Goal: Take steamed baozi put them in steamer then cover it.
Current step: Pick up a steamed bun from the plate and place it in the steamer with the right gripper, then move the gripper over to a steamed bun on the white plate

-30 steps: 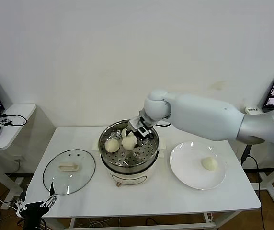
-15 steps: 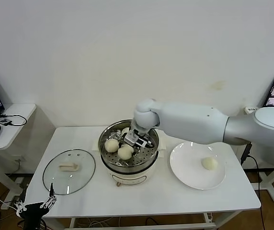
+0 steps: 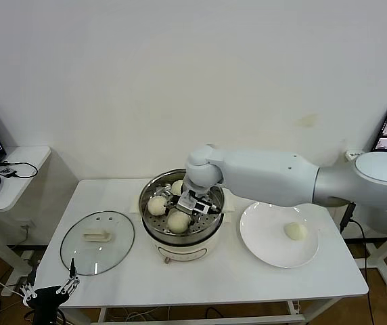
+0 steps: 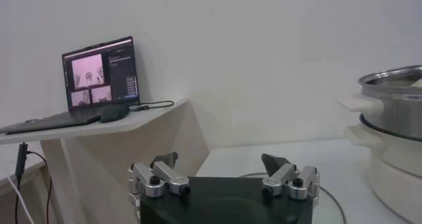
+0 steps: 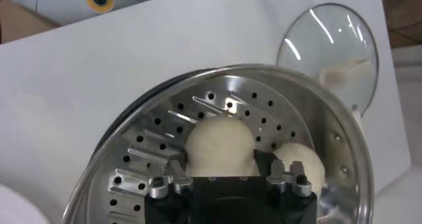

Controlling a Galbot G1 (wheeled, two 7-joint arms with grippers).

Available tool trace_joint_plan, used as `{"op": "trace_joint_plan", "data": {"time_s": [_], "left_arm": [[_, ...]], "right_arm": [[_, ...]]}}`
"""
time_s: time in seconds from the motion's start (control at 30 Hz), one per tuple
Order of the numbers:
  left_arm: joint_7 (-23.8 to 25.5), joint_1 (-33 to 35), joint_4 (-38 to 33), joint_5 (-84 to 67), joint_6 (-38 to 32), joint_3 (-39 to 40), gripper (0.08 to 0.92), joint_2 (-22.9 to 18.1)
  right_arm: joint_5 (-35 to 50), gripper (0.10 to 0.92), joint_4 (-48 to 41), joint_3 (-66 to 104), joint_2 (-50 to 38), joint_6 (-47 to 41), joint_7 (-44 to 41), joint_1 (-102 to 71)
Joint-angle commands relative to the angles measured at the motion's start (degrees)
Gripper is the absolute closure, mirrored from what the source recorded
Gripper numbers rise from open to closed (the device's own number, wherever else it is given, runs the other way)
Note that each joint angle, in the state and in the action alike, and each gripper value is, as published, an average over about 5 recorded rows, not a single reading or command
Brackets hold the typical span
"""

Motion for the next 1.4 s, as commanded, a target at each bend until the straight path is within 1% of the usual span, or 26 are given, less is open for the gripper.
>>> {"op": "trace_joint_plan", "data": {"time_s": [0.03, 0.2, 0.4, 0.5, 0.7, 0.93, 1.13, 1.4], "left_arm": [[0.02, 0.05, 0.05, 0.02, -0.09, 0.01, 0.177, 0.17], [0.04, 0.01, -0.12, 0.04, -0.10, 0.01, 0.177, 0.50], [0.16, -0.28, -0.47, -0.03, 0.15, 0.00, 0.177, 1.00], [0.17, -0.27, -0.92, -0.10, 0.37, 0.11, 0.177, 1.20], [0.41, -0.82, -0.62, -0.45, 0.49, 0.53, 0.177, 1.80], [0.55, -1.24, -0.66, -0.26, 0.65, 1.61, 0.177, 1.84], [0.57, -0.86, -0.68, -0.22, 0.64, 1.49, 0.177, 2.00], [0.61, -0.13, -0.80, -0.12, 0.72, 0.78, 0.177, 2.07]], "right_arm": [[0.21, 0.218, 0.13, 1.93, -1.56, 0.44, 0.67, 0.83], [4.15, 0.203, 1.66, 4.88, -6.23, -4.74, 0.30, 1.97], [10.44, 0.202, 5.36, 6.58, -15.54, -20.33, 0.39, 3.95], [11.42, 0.203, 7.51, 6.04, -20.86, -24.05, 0.22, 4.65], [11.73, 0.202, 11.19, 6.74, -32.01, -25.78, -1.28, 2.78], [7.46, 0.203, 9.83, 10.28, -40.88, -25.78, -2.37, -4.55], [0.70, 0.203, 5.88, 17.91, -42.88, -25.78, -2.72, -14.16], [-5.09, 0.202, -0.08, 26.07, -40.40, -25.78, -3.53, -26.82]]}}
